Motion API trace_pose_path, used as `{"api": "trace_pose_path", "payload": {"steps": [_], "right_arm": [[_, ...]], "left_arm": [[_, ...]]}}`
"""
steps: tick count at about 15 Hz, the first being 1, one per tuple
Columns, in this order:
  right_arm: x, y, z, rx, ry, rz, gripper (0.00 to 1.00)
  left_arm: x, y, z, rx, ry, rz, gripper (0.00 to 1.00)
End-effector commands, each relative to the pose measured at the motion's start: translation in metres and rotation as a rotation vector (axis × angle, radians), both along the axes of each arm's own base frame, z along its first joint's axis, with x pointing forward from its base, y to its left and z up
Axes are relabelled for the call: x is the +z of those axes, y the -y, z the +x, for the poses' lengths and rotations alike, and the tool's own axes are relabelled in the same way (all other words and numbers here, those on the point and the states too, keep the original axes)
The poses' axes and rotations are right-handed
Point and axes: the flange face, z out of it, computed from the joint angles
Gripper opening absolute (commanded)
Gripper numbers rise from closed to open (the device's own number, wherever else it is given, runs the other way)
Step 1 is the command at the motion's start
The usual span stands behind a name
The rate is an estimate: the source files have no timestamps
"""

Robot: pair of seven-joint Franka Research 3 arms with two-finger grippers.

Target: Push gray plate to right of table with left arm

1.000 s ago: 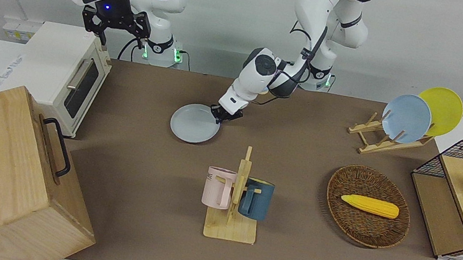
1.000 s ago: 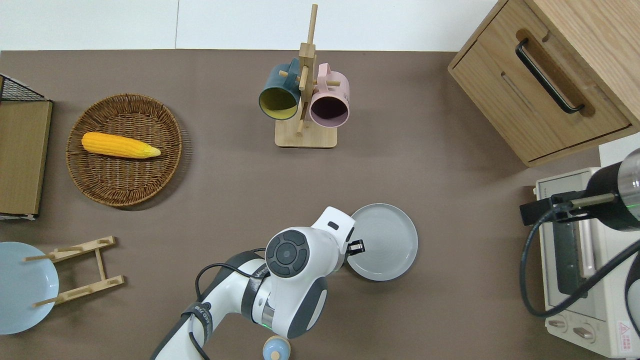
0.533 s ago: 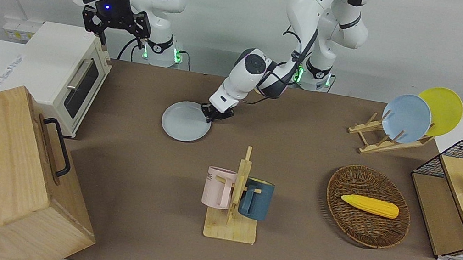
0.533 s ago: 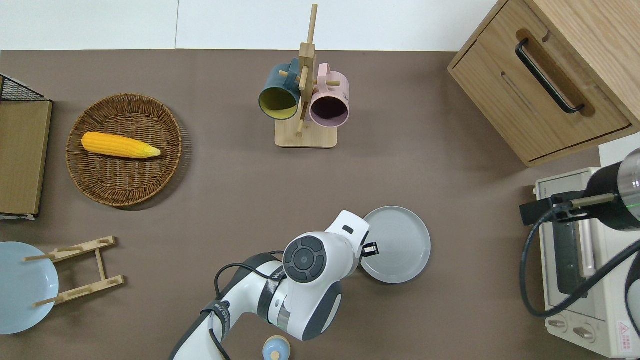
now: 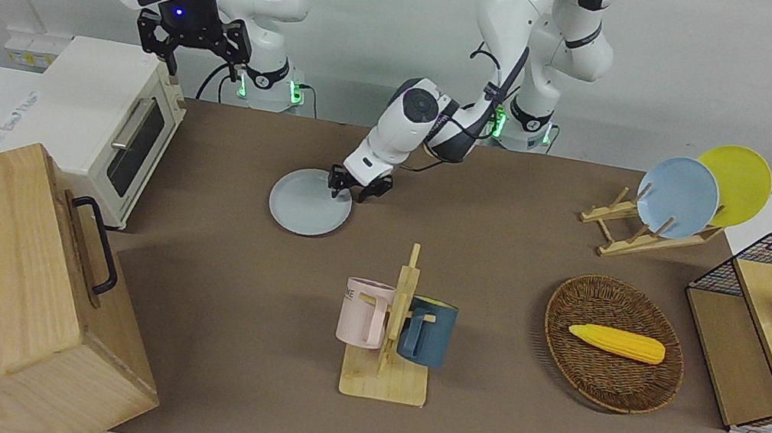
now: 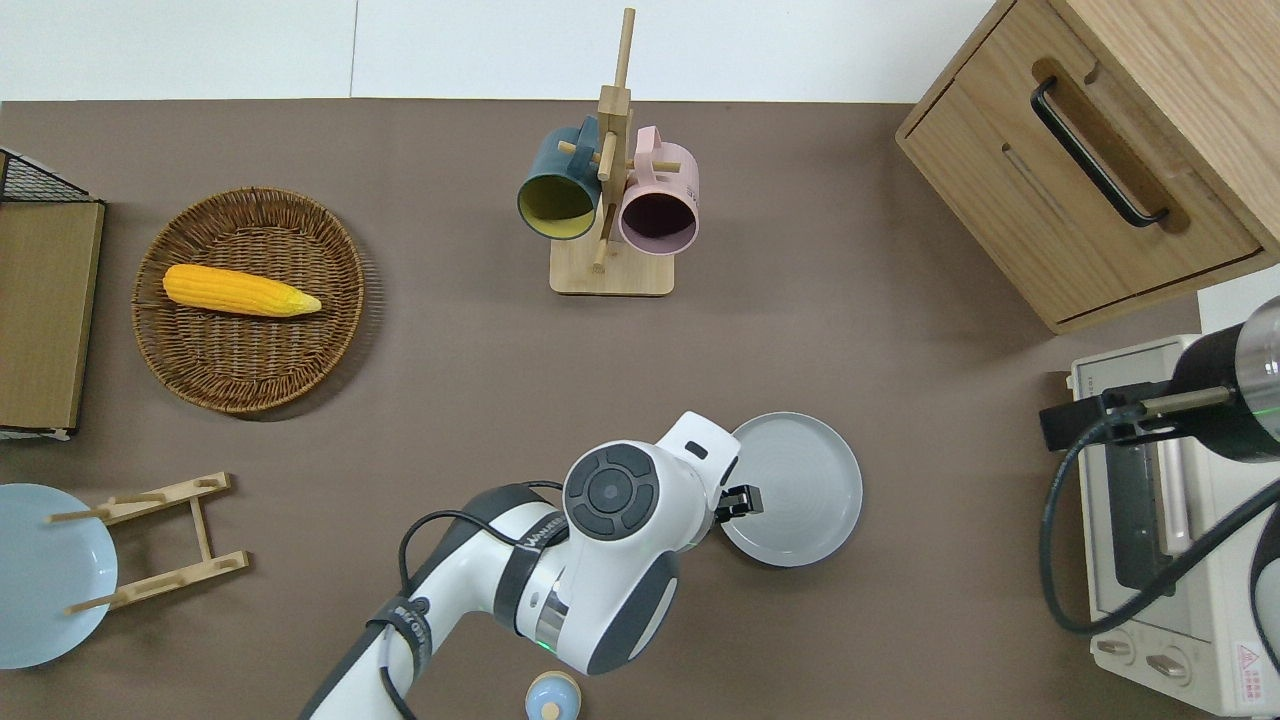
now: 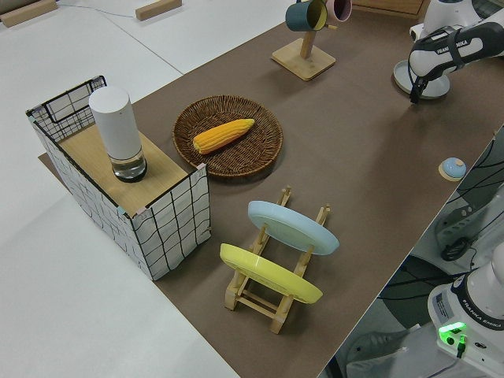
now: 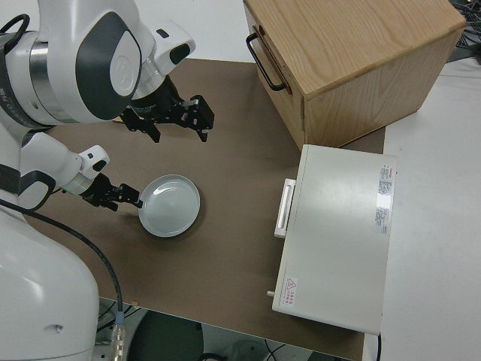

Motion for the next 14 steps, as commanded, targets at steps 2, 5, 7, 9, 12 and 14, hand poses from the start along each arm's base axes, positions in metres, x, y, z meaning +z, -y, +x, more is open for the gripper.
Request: {"api": "trace_pose_path", "payload": {"steps": [2, 5, 7, 9, 12, 14], "right_arm": [[0.004, 0.003, -0.004, 0.002, -0.004, -0.011, 0.996], [0.004, 0.003, -0.004, 0.002, -0.004, -0.012, 0.996], [0.004, 0.003, -0.004, 0.002, -0.004, -0.011, 0.996], [0.004, 0.003, -0.004, 0.002, -0.004, -0.012, 0.996], [0.004, 0.003, -0.004, 0.002, -0.004, -0.011, 0.996], [0.004, 0.003, -0.004, 0.002, -0.004, -0.011, 0.996]], "left_arm": [[0.049, -0.061, 0.020, -0.062, -0.024, 0.043, 0.99], [0.078, -0.116, 0.036, -0.111, -0.053, 0.055, 0.99], [0.095, -0.149, 0.042, -0.138, -0.048, 0.094, 1.00], [0.108, -0.174, 0.046, -0.151, -0.021, 0.174, 1.00], [0.129, -0.210, 0.057, -0.104, 0.023, 0.214, 1.00], [0.146, -0.231, 0.061, -0.084, 0.054, 0.212, 1.00]]}}
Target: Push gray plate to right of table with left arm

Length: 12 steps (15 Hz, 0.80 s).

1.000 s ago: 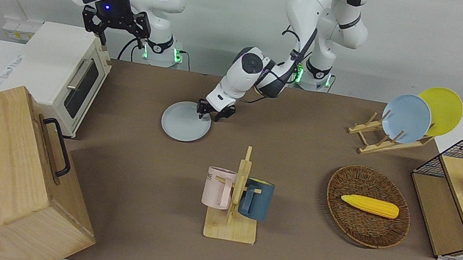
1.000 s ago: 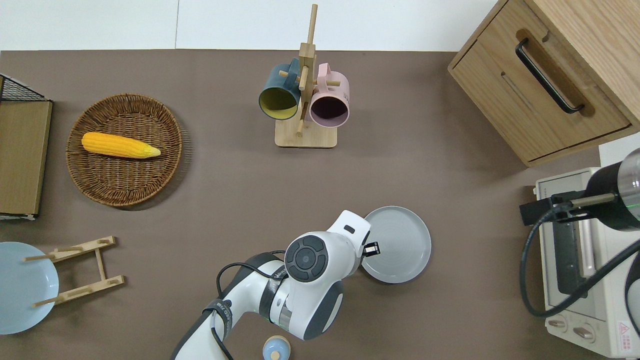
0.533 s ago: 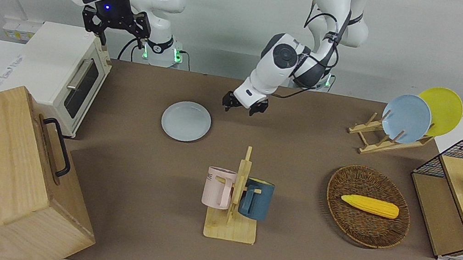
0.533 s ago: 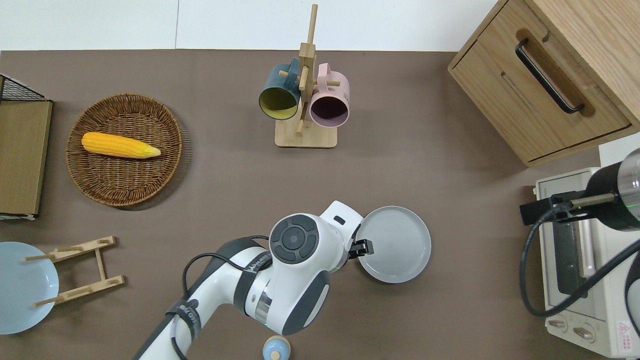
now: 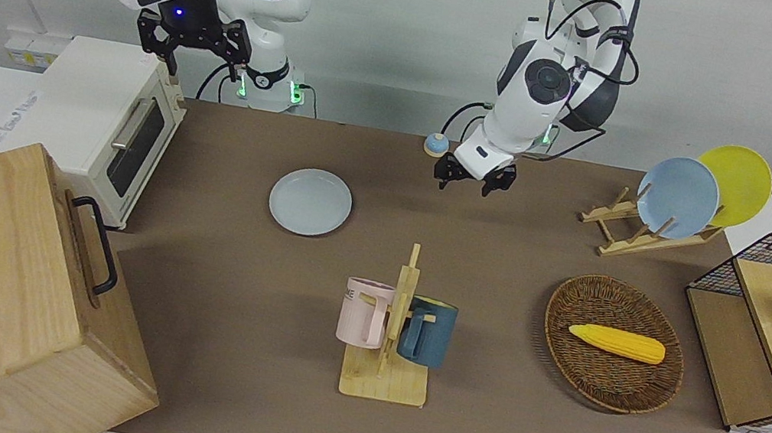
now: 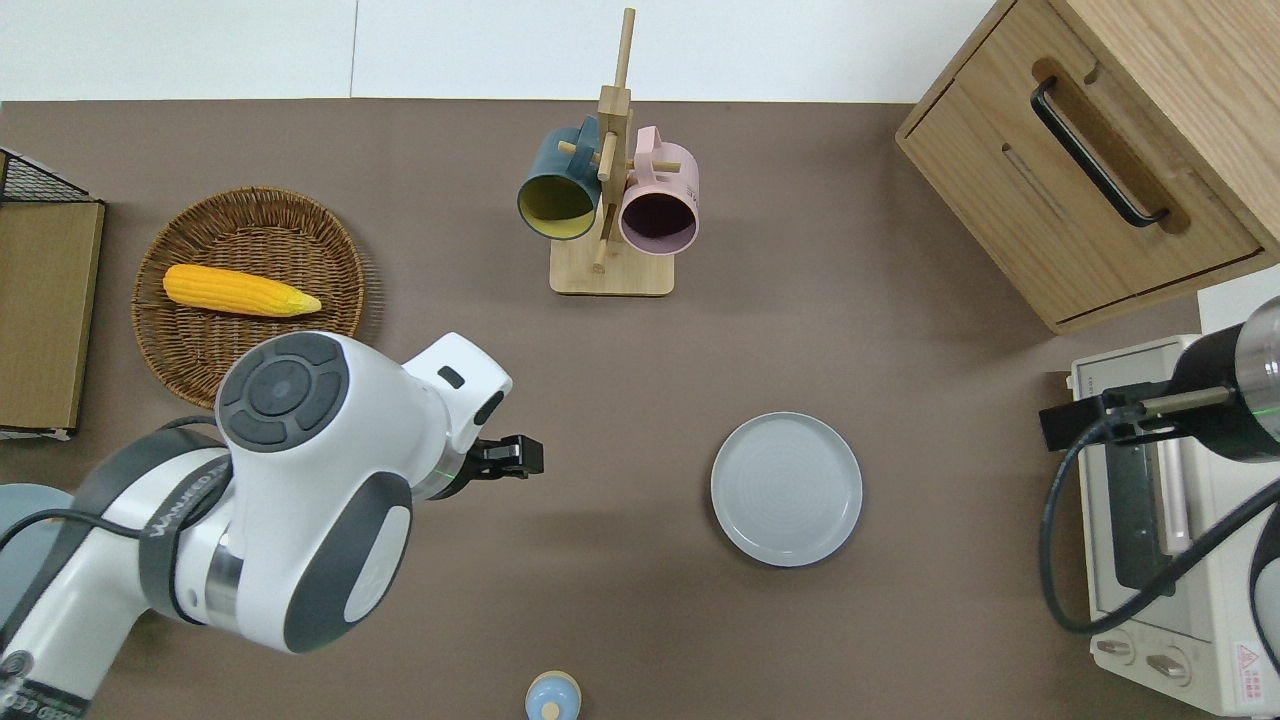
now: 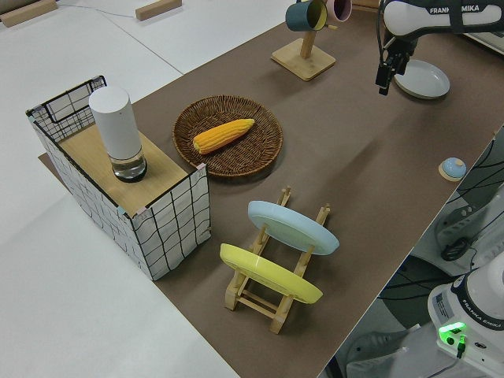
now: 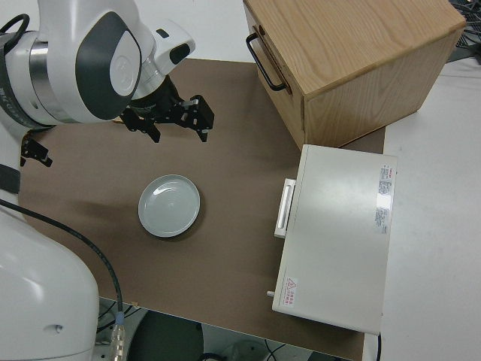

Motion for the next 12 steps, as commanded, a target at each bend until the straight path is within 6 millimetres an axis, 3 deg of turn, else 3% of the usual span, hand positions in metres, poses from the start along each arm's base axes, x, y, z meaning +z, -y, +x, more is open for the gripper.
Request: {"api": "trace_pose_path", "payload": {"steps": [1, 5, 7, 9, 12], "right_arm": [[0.004, 0.003, -0.004, 0.002, -0.004, -0.011, 0.996], [0.004, 0.003, -0.004, 0.002, -0.004, -0.012, 0.996], [0.004, 0.003, -0.004, 0.002, -0.004, -0.011, 0.996], [0.004, 0.003, -0.004, 0.002, -0.004, -0.011, 0.996], [0.004, 0.003, -0.004, 0.002, -0.004, -0.011, 0.996]], "left_arm": [[0.031, -0.043, 0.002, 0.012, 0.055, 0.022, 1.00], [0.074, -0.114, 0.013, -0.012, 0.089, 0.015, 1.00], [0.104, -0.137, 0.017, -0.022, 0.086, 0.019, 1.00], [0.122, -0.150, 0.017, -0.022, 0.076, 0.051, 1.00], [0.173, -0.154, 0.013, -0.024, 0.101, 0.065, 1.00]]}}
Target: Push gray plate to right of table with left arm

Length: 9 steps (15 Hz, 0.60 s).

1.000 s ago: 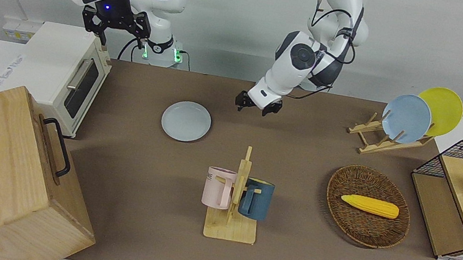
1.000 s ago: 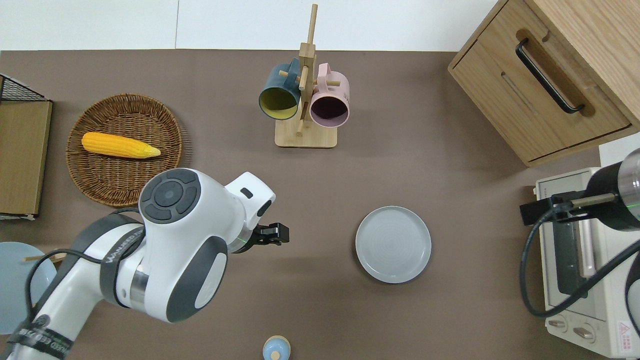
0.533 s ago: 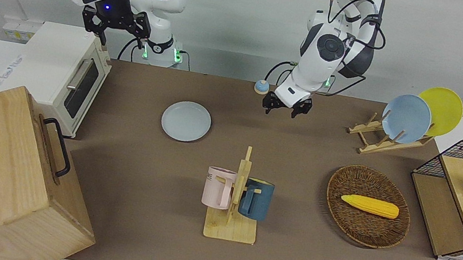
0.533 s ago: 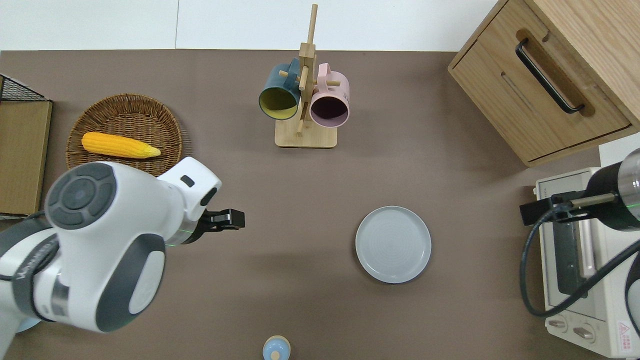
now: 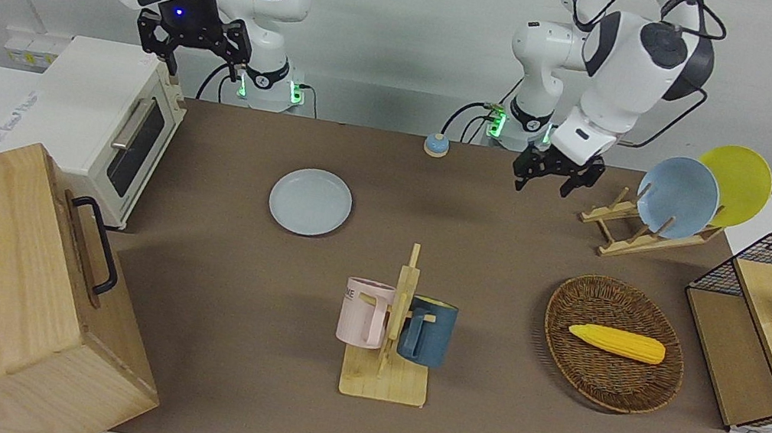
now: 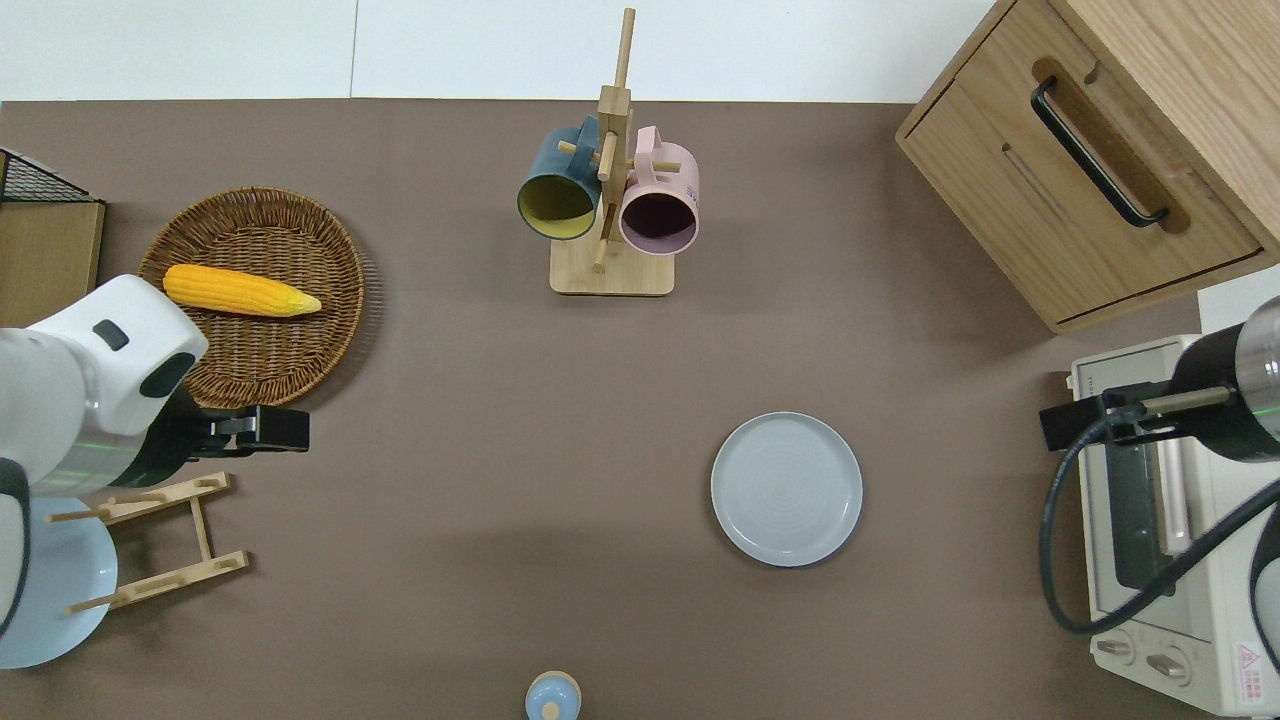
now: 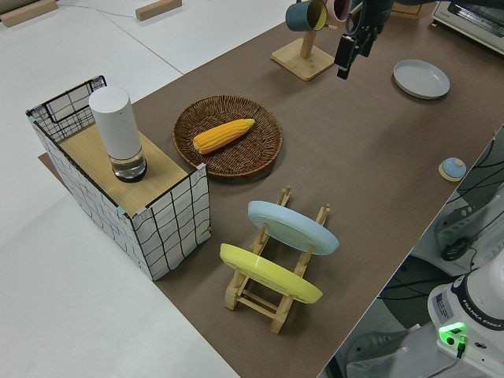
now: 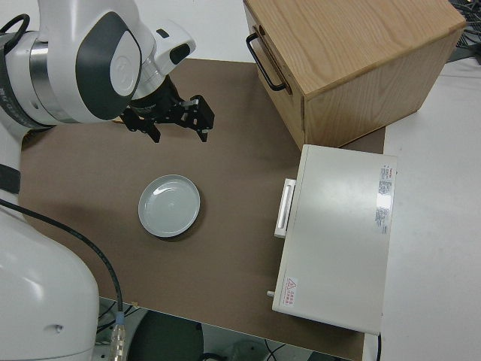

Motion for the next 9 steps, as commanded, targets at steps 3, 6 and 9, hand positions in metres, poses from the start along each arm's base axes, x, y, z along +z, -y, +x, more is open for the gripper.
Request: {"api": "trace_pose_path", "payload": {"steps": [3, 6, 9], "right_arm": [[0.004, 0.003, -0.004, 0.002, -0.004, -0.011, 0.996], [0.004, 0.003, -0.004, 0.002, -0.004, -0.012, 0.996], [0.004, 0.003, -0.004, 0.002, -0.004, -0.011, 0.996]], "left_arm": [[0.067, -0.006, -0.008, -0.007, 0.006, 0.030, 1.00], [0.075, -0.005, -0.008, -0.010, 0.025, 0.026, 1.00], [0.079, -0.002, -0.008, -0.013, 0.038, 0.027, 1.00]]}}
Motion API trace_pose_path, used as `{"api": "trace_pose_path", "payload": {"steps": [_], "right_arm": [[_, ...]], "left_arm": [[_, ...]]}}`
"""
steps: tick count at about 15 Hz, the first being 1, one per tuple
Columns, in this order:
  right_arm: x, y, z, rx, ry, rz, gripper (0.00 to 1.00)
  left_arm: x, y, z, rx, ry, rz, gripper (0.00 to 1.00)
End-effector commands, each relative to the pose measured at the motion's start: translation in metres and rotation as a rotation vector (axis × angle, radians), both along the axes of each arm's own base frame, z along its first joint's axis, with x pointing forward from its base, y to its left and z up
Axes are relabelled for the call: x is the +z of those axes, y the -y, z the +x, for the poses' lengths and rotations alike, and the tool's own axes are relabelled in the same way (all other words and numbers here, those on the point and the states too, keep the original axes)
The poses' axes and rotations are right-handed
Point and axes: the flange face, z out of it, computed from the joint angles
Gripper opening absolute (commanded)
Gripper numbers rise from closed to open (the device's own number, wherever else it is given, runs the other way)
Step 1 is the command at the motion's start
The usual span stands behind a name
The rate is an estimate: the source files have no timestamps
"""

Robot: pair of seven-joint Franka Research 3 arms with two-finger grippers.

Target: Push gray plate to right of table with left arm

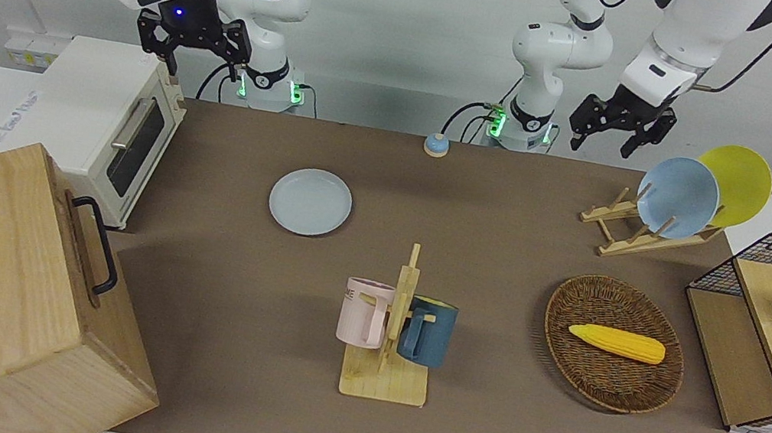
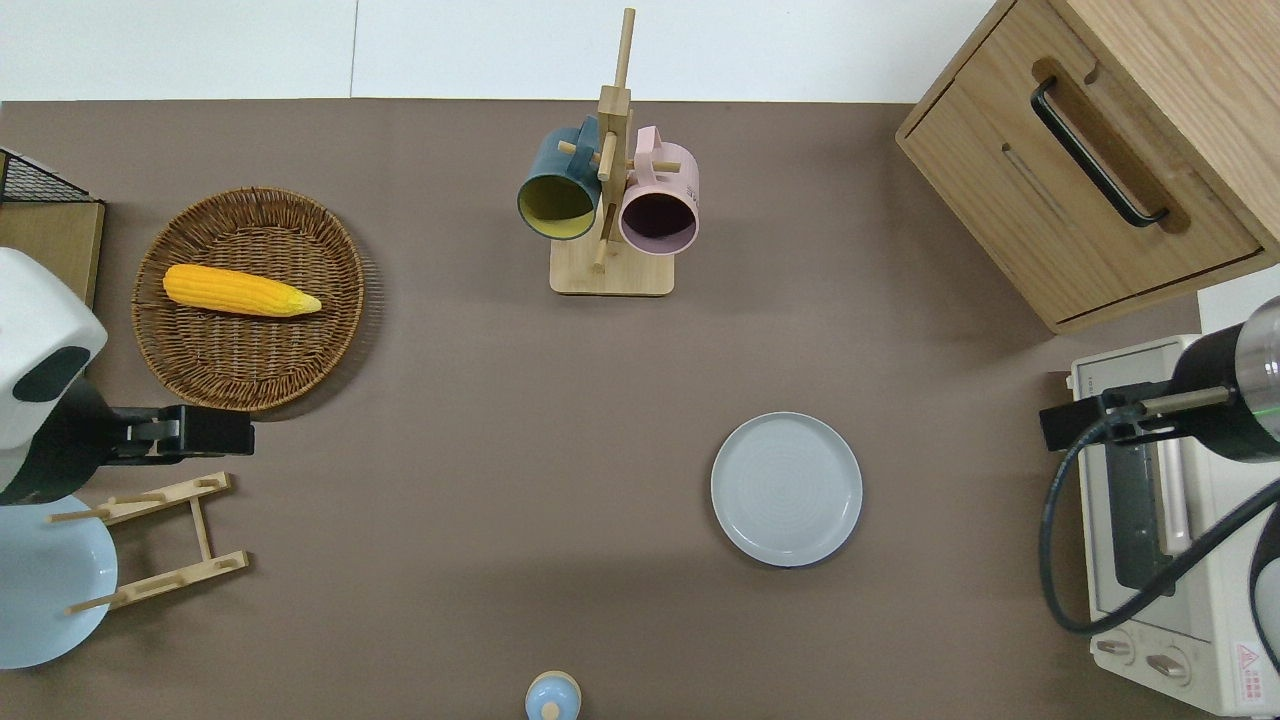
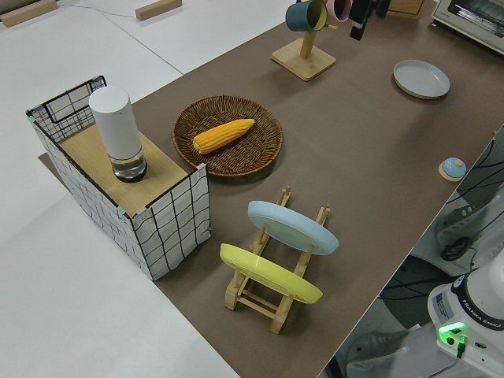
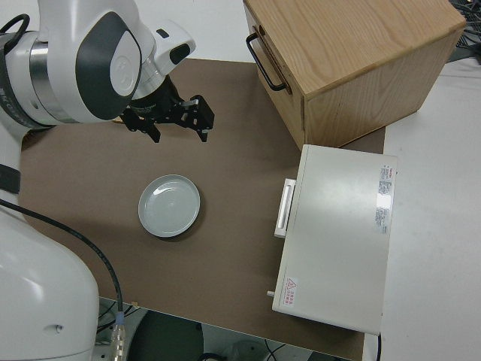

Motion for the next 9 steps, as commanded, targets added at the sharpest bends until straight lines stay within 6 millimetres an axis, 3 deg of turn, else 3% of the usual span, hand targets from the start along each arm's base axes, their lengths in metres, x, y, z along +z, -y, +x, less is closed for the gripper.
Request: {"api": "trace_pose_path", "payload": {"steps": [1, 9], "right_arm": [[0.0038, 0.0030, -0.0043, 0.002, -0.004, -0.011, 0.996], [0.0038, 0.0030, -0.0043, 0.002, -0.004, -0.011, 0.996]], "left_arm": [[0.0073, 0.0021, 0.0014, -0.010, 0.008, 0.020, 1.00], [0.0077, -0.0026, 0.0023, 0.007, 0.011, 0.019, 1.00]]}}
